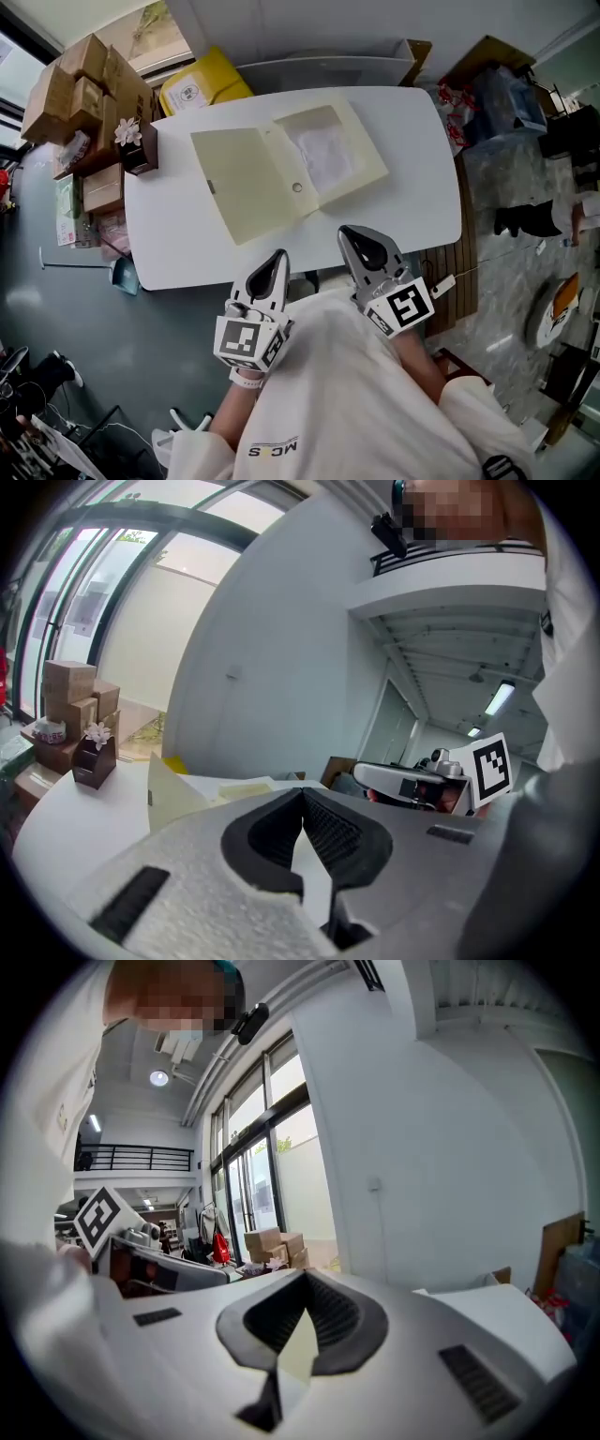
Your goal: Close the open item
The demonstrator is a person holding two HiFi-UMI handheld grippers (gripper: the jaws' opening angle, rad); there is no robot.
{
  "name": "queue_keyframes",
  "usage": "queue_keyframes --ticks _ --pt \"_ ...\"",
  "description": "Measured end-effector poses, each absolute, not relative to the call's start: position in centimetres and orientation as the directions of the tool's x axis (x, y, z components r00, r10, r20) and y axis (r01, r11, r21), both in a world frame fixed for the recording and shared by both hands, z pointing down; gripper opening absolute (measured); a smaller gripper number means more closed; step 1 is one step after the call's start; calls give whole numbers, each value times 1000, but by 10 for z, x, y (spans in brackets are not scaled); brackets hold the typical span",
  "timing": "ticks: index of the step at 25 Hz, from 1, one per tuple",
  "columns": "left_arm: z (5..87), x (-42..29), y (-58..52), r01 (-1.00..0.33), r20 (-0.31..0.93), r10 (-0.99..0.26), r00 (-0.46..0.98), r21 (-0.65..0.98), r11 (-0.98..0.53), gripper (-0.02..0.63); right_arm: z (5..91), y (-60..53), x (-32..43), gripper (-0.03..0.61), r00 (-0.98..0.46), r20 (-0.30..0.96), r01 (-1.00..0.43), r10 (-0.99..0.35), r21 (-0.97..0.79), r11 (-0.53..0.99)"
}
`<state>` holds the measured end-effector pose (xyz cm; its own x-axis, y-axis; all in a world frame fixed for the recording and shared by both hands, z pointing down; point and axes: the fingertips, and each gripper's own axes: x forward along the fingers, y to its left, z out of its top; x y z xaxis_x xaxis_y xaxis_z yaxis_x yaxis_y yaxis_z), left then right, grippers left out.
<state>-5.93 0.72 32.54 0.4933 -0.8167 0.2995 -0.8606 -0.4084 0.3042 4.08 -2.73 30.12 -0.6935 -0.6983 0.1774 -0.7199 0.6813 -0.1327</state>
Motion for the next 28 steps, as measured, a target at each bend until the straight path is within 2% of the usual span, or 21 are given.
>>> queue_keyframes --ticks 11,16,28 --pt "335 -91 17 -909 321 -863 390 281 -306 26 313 -25 3 17 -765 166 -640 -622 -94 763" --pt "340 -114 26 -933 323 -892 317 275 -232 26 316 -23 -25 43 -803 166 -591 -573 -88 802" --pt "355 -165 40 -961 336 -929 155 271 -62 26 331 -31 -106 67 -856 252 -490 -452 -111 865"
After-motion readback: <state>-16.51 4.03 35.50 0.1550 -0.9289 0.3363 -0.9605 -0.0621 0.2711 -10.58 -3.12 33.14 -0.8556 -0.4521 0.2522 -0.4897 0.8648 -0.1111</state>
